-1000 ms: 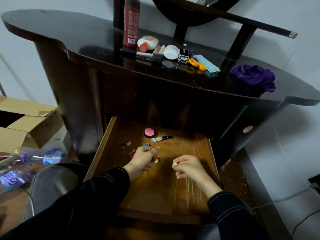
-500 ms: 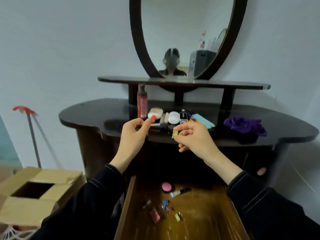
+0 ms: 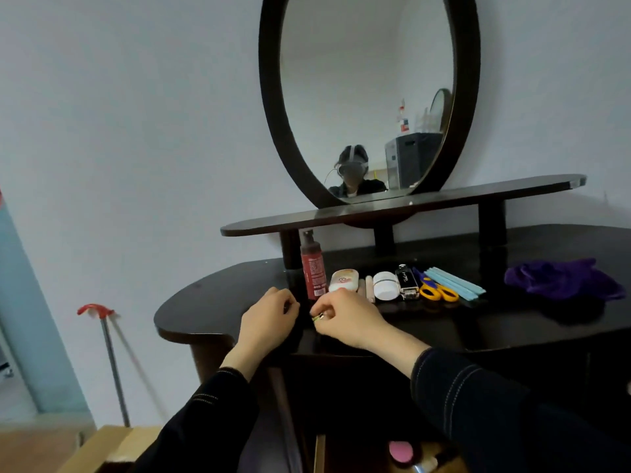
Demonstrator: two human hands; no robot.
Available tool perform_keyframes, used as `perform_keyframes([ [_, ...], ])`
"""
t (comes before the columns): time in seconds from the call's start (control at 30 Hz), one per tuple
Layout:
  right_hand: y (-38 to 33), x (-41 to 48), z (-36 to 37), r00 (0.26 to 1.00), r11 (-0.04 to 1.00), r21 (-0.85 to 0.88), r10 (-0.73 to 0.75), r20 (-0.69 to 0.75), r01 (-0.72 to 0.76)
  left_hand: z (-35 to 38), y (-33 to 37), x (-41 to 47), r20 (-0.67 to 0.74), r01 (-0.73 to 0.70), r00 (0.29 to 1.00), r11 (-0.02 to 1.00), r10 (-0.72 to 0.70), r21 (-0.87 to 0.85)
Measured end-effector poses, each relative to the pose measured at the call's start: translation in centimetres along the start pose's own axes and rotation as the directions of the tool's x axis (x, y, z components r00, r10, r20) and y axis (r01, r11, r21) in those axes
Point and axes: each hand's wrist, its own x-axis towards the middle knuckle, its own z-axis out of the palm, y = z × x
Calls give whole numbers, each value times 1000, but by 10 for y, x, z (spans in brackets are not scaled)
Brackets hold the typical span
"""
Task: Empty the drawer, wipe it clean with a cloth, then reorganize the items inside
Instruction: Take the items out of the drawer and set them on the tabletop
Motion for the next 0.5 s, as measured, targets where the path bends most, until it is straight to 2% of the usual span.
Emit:
perform_keyframes([
  [0.2,-12,12,9,1000,999,-35,-5,1,5,-2,-8,6,68,-54,996,998,55,-12],
  [0.37,-11,8,6,1000,1000,0,-1,1,1,-8,-9,5,160,-20,985,954,71,-298],
  [0.5,-9,8,7,1000,1000,-11,-16,20,16,-18,-6,2,211,112,977,816,12,-567],
])
